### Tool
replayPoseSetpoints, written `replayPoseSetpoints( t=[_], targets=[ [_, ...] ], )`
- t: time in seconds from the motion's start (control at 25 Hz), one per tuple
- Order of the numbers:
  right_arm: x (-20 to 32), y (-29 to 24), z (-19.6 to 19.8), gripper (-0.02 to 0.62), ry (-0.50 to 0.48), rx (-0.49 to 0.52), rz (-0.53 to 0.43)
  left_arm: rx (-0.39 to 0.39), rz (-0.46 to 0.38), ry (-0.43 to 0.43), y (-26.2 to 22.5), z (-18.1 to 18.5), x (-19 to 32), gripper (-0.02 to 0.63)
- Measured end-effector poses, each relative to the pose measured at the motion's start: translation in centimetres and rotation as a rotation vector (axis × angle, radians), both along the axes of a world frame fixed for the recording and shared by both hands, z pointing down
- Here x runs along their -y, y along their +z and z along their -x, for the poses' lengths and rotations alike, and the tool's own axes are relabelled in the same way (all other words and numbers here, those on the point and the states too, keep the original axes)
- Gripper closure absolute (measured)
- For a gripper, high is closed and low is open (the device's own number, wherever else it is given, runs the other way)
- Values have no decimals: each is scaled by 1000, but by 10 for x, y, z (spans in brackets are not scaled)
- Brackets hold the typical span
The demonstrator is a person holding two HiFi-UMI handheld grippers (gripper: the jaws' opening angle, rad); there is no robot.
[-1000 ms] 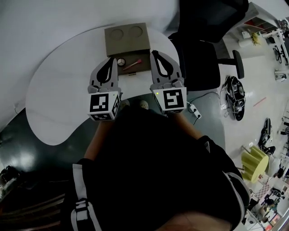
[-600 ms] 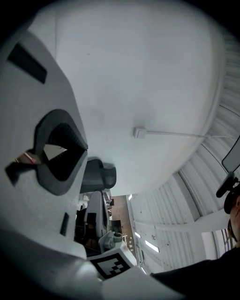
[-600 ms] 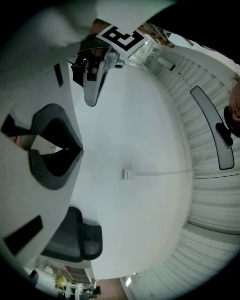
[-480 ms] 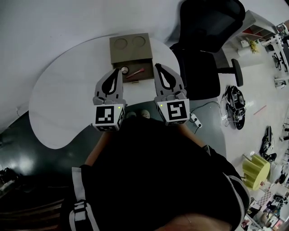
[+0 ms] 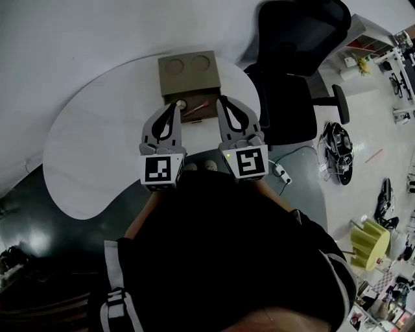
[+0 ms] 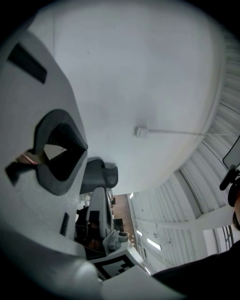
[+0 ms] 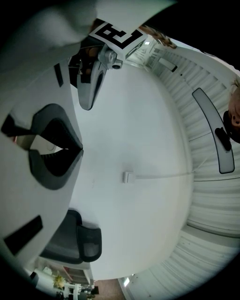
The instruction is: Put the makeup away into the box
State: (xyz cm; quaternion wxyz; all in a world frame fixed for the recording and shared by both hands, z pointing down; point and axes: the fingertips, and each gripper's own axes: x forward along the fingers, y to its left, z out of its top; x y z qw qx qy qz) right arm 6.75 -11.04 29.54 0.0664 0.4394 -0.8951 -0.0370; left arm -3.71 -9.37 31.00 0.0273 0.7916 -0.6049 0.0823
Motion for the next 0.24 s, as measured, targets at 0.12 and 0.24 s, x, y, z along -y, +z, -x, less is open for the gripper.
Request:
replayPoseSetpoints(
  t=[0.12, 0.24],
  targets=[
    [-1, 1, 3, 574, -10, -1, -7, -2, -8, -4, -1, 1, -1, 598],
    [-3, 1, 4, 574, -12, 7, -15, -4, -11, -10, 0, 2, -3, 598]
  ],
)
